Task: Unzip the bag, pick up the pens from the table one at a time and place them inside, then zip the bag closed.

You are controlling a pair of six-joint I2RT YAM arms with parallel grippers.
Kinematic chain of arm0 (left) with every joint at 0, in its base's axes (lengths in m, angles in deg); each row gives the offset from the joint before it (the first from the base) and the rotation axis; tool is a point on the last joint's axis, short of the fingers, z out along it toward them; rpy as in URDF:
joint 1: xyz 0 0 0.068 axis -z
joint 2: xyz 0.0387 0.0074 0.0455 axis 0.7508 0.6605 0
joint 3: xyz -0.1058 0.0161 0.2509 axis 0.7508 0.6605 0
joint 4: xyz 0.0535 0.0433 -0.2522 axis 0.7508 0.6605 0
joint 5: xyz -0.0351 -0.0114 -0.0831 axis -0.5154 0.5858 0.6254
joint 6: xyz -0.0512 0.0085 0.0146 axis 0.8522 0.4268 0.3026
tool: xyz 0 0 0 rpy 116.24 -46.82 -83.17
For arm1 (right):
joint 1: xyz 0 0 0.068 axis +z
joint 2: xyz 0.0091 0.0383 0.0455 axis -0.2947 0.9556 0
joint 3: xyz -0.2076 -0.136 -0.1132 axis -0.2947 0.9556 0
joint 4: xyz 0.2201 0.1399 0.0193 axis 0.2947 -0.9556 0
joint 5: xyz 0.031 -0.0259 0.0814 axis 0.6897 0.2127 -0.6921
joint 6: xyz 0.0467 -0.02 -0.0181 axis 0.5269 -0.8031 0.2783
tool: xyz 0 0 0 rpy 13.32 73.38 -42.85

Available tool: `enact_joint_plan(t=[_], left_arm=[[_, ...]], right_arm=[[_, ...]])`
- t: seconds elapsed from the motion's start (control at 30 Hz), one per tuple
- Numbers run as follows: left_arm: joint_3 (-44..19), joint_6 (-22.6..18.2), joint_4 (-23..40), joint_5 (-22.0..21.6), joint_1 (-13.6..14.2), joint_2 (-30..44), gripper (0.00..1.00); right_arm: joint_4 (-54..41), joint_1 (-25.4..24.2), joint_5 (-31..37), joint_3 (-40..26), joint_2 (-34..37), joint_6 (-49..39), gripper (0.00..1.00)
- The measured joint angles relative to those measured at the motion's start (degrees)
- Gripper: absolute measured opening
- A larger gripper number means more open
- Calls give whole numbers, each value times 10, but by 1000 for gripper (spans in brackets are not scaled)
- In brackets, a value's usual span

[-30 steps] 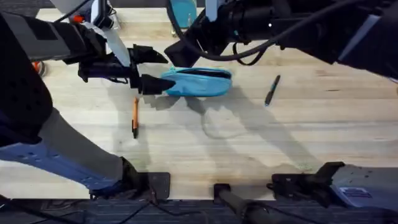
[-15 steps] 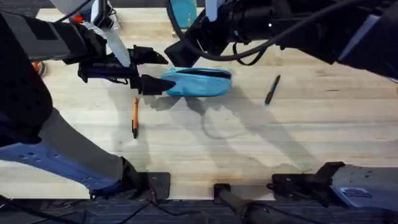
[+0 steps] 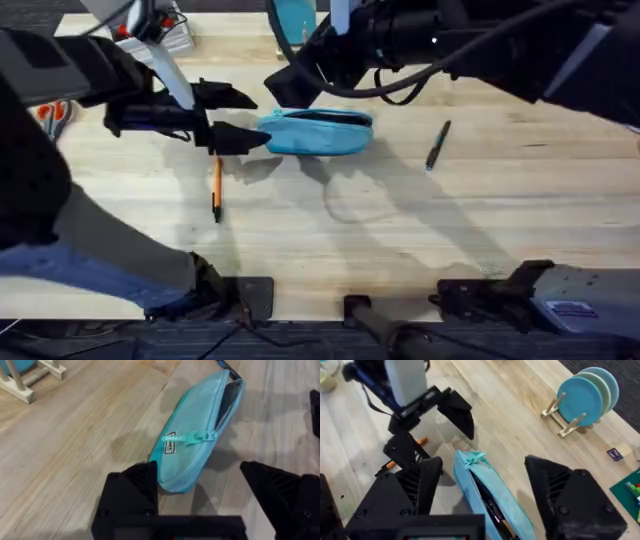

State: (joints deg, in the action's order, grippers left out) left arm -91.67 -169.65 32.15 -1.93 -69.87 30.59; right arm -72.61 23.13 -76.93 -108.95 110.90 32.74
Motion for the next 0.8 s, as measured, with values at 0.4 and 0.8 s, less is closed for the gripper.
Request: enact_joint_plan(t=[0.4, 0.8], left_arm=[[0, 20, 51, -53, -5, -170, 995], [0, 149, 82, -111, -5, -280, 995]], right_arm=[[0, 0, 0, 0, 0, 0, 998], [-7, 0, 2, 0, 0, 0, 998]])
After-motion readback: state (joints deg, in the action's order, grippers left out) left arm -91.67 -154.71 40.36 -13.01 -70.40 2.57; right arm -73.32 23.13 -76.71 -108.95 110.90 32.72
